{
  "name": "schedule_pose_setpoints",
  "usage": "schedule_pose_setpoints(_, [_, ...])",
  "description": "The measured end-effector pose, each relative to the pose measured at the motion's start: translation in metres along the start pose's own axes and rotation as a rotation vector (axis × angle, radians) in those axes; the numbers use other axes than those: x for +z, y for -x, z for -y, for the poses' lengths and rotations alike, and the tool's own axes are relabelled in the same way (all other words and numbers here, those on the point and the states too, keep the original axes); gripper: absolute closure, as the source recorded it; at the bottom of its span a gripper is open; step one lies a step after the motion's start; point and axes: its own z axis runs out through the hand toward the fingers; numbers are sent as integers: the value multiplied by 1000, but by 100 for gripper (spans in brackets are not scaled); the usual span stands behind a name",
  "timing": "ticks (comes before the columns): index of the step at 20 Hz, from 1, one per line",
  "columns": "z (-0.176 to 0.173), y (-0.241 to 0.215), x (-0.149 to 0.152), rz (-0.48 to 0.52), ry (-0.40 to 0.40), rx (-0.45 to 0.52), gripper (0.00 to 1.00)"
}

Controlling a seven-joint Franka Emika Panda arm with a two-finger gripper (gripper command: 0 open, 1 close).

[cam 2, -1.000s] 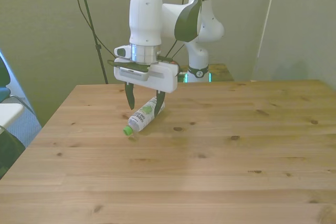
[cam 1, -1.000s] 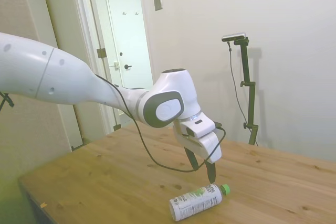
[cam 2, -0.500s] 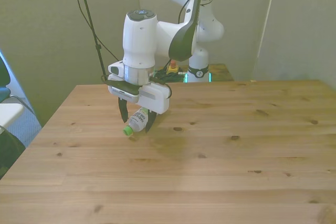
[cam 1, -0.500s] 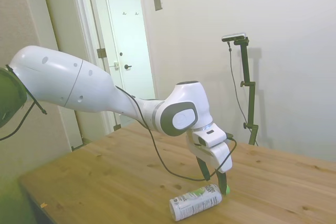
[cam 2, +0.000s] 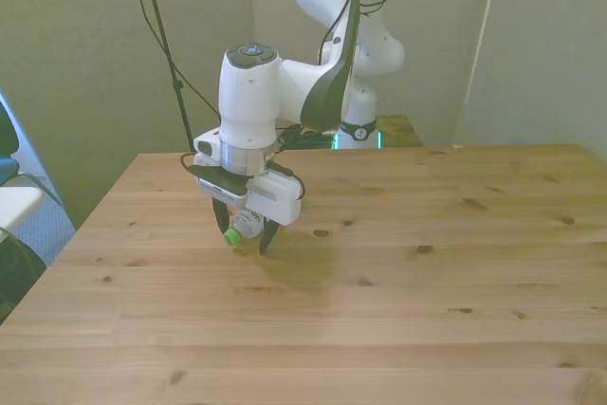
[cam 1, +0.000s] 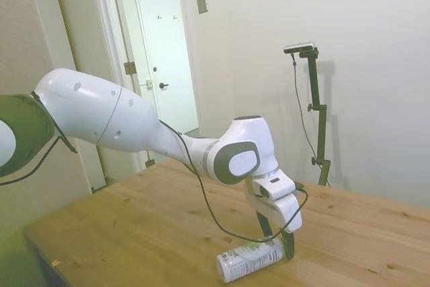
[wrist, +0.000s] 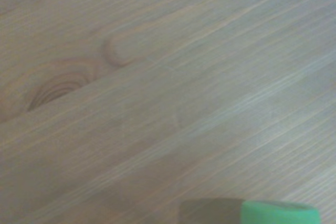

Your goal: Stand the water bottle

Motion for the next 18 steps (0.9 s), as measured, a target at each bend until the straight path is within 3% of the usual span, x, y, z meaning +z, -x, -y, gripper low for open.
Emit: schedule_pose_setpoints(18, [-4, -2, 3, 52, -16, -6, 100])
